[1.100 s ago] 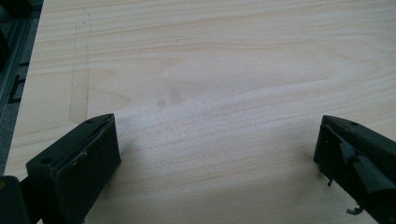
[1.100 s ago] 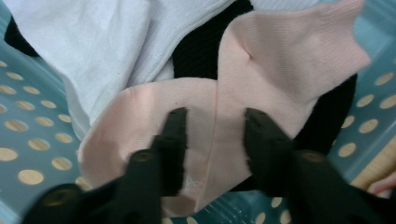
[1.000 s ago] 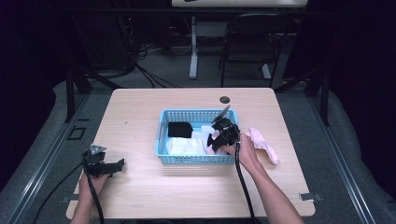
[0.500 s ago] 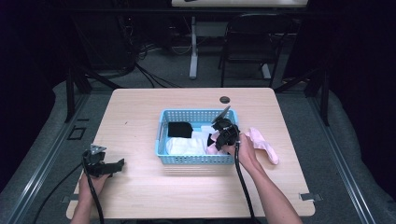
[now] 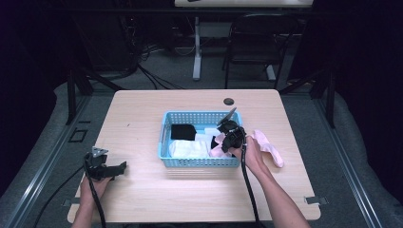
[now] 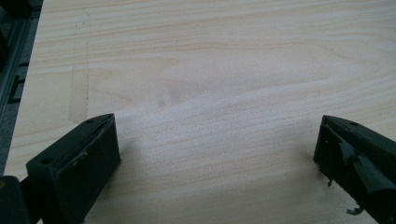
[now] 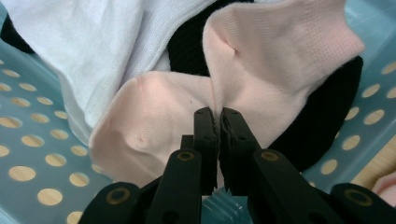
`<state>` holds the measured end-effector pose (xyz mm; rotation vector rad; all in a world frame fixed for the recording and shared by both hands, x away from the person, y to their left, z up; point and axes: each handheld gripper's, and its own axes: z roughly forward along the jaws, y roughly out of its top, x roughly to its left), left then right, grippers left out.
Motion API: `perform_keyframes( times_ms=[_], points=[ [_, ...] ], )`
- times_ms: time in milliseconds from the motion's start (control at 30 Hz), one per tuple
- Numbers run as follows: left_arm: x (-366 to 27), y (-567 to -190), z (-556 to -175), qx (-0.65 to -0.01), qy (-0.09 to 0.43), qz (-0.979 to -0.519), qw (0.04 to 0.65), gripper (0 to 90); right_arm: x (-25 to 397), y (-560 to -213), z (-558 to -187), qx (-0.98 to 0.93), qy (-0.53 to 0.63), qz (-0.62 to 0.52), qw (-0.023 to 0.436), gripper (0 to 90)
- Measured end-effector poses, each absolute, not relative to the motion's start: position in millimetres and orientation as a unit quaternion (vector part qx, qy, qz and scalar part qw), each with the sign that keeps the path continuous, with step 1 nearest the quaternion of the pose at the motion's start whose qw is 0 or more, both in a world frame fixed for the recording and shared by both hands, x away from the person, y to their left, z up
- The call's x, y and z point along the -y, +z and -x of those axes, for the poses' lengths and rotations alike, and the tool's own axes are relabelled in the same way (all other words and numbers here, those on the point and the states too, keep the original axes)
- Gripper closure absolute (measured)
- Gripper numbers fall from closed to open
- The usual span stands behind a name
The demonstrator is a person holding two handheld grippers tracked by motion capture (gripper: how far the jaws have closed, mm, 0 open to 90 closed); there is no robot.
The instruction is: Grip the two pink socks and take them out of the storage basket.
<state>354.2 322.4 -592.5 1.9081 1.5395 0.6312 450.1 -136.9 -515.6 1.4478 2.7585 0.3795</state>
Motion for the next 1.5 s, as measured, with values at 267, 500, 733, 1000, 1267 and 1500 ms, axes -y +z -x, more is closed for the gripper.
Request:
perform_keyframes(
  times_ms=[267, 500, 733, 1000, 1267, 1500],
  points=[
    [-322, -593, -354, -0.58, 0.239, -0.719, 0.301, 0.2, 138, -509, -443, -0.872, 0.146, -0.467, 0.013, 86.0],
    [-322, -593, -354, -0.58, 0.239, -0.719, 0.301, 0.3, 140, -489, -441, -0.878, 0.153, -0.454, 0.018, 85.9],
    [-322, -593, -354, -0.58, 0.238, -0.719, 0.301, 0.2, 141, -476, -439, -0.878, 0.166, -0.45, 0.02, 85.9],
    [-322, -593, -354, -0.58, 0.238, -0.718, 0.3, 0.2, 142, -458, -435, -0.875, 0.183, -0.448, 0.028, 85.9],
    [-322, -593, -354, -0.58, 0.238, -0.719, 0.3, 0.3, 144, -442, -432, -0.881, 0.181, -0.435, 0.039, 85.8],
    [-322, -593, -354, -0.58, 0.238, -0.719, 0.3, 0.3, 147, -429, -429, -0.881, 0.195, -0.429, 0.047, 85.7]
  ],
)
